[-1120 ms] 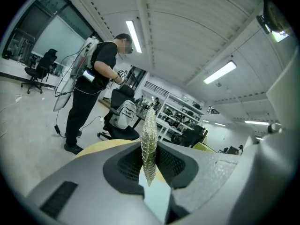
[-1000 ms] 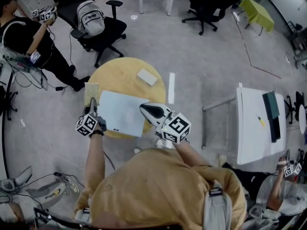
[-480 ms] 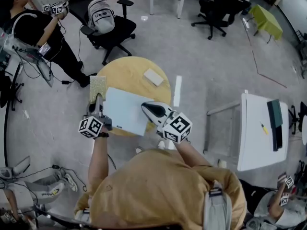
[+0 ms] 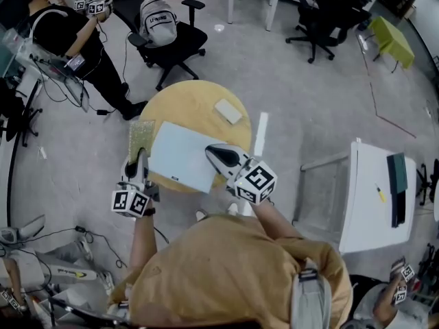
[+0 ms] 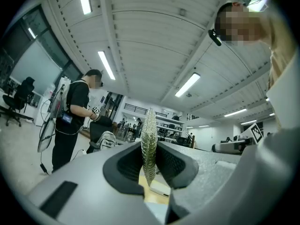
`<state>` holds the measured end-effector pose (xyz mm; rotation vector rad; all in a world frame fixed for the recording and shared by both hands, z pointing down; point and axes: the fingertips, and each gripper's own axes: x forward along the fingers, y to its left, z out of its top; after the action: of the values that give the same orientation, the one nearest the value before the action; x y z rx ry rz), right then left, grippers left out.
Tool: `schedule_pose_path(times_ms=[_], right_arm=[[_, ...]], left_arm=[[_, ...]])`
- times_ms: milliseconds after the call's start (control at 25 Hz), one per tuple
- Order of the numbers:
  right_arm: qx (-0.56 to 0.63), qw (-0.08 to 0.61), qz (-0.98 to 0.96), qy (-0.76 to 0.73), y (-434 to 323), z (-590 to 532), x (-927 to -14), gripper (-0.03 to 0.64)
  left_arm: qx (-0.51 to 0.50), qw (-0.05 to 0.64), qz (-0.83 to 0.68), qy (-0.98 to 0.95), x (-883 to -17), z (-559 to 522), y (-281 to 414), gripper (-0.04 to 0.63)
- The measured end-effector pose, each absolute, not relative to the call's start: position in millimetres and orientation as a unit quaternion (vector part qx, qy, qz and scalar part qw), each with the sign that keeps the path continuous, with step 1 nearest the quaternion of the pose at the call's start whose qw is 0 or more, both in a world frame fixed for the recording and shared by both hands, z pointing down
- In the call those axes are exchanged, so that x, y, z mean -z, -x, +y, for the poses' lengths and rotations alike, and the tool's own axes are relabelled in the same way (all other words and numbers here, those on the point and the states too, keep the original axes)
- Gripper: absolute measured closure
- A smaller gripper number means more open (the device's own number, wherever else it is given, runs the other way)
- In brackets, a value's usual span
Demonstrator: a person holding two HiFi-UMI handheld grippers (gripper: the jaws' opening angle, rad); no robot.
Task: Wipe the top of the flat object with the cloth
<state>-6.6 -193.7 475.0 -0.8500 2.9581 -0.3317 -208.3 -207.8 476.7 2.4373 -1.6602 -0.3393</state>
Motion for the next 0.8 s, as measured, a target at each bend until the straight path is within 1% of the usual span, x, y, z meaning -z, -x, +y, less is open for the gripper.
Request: schedule_pose_path(times_ms=[200,360,800], right_arm=[[0.102,0.018,0.954,0.280,4.9,-197.0,-477.8,0.614],[0.091,0.018,0.954,0.284,-4.9,-193.9,-473.4,0.614],[0.074,0.026,0.947,0.312,-28.1,-197.5,-466.4,0.614]], left_arm=[[0.101,0.053,-0.570,-0.814,-457.3,-180.6,226.3,0.526],[0.085,0.028,-0.571,-0.816,-446.6,-157.3,219.6,0.526],[0.095,-0.002,-0.607,-0.789,-430.1,-109.1,227.0,0.526]])
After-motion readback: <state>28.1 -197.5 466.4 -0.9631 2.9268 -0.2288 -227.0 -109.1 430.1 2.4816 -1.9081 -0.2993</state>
